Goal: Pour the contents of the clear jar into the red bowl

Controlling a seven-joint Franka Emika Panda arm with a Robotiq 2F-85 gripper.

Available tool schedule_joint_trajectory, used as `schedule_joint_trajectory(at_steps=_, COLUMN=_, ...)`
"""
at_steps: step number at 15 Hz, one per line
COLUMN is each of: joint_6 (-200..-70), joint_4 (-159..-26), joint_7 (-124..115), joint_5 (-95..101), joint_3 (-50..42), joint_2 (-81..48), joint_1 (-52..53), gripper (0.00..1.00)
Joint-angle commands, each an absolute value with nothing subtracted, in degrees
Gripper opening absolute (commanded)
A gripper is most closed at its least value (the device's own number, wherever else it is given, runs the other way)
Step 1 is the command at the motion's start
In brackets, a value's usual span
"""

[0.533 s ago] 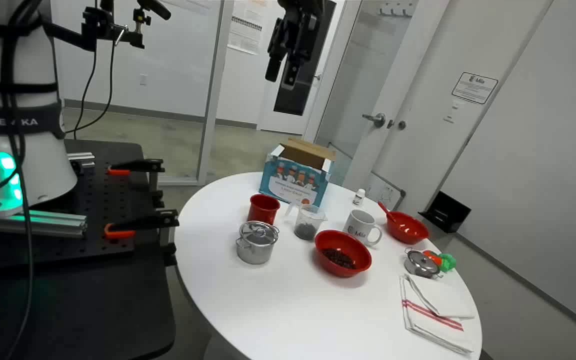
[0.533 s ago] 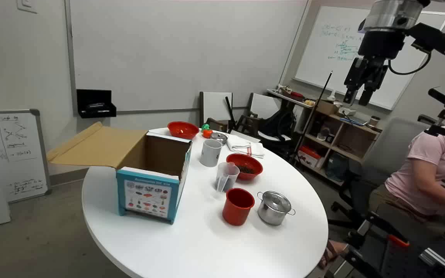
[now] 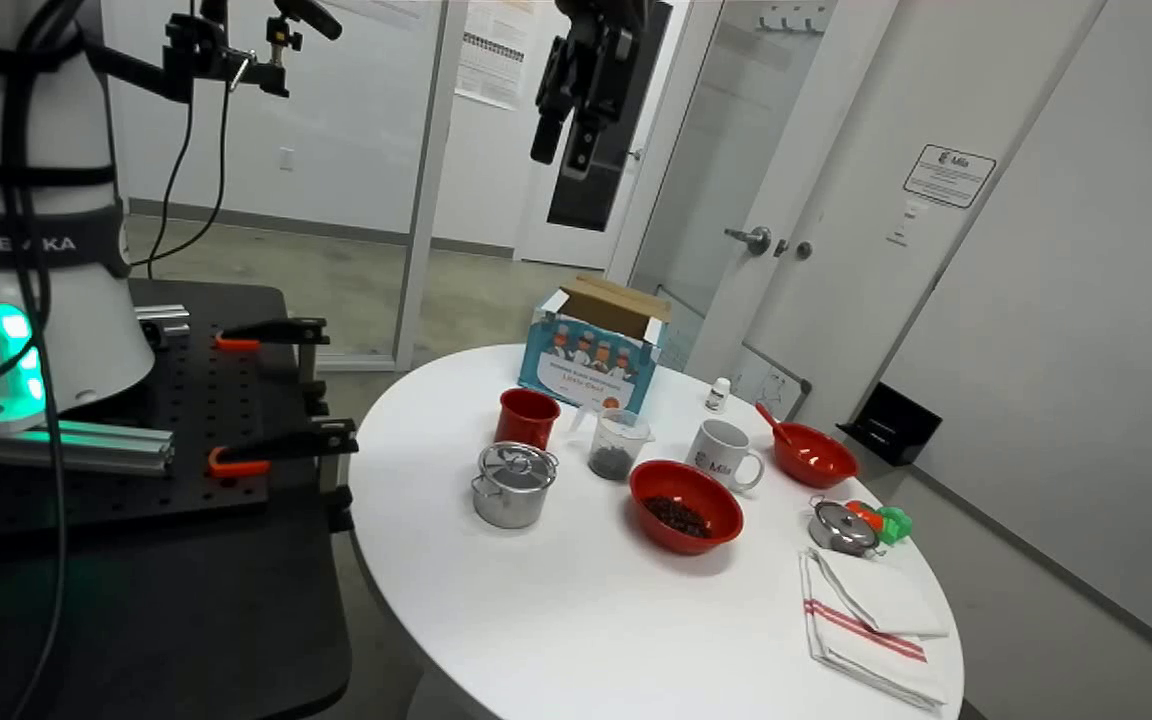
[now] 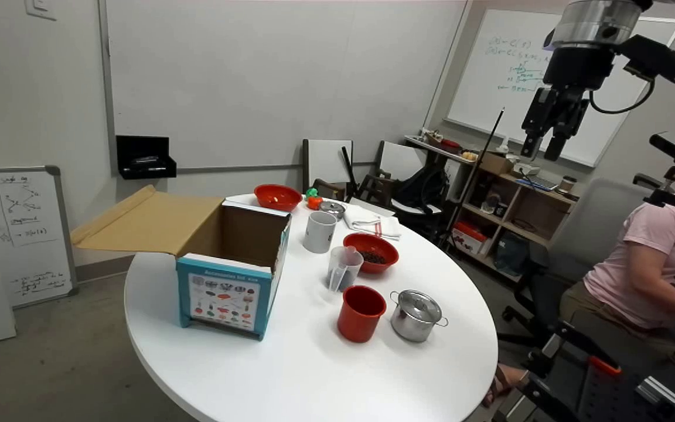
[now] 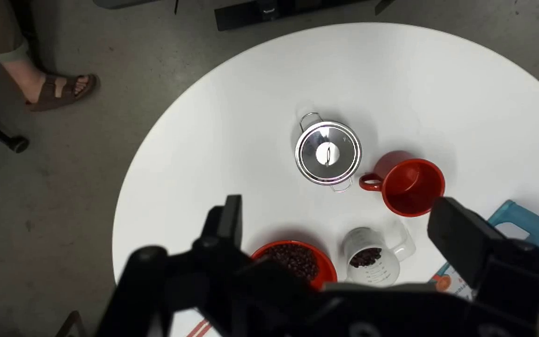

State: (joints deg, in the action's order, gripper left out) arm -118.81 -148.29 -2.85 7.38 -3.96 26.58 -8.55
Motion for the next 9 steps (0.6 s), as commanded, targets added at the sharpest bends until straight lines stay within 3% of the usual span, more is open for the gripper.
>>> schedule_joint_trajectory(at_steps=1, joint_6=-117.19, joint_4=-148.22, joint_7=-10.04, joint_5=7.84, joint_3=-2.8, joint_2=26.9, joint_1=-9.76, gripper=1.0)
schedule_joint_trajectory(at_steps=2, joint_6=-120.03, joint_4=-141.99, joint_7=-13.68, joint_5=5.93, joint_3=-1.64, joint_2=18.49, joint_1=-8.6, gripper=1.0)
schedule_joint_trajectory(at_steps=9, joint_6=-124.29, joint_4=-129.65, joint_7=-39.18, joint_5=1.7, joint_3=4.94, joint_2=3.1, joint_1=-5.16, gripper=1.0)
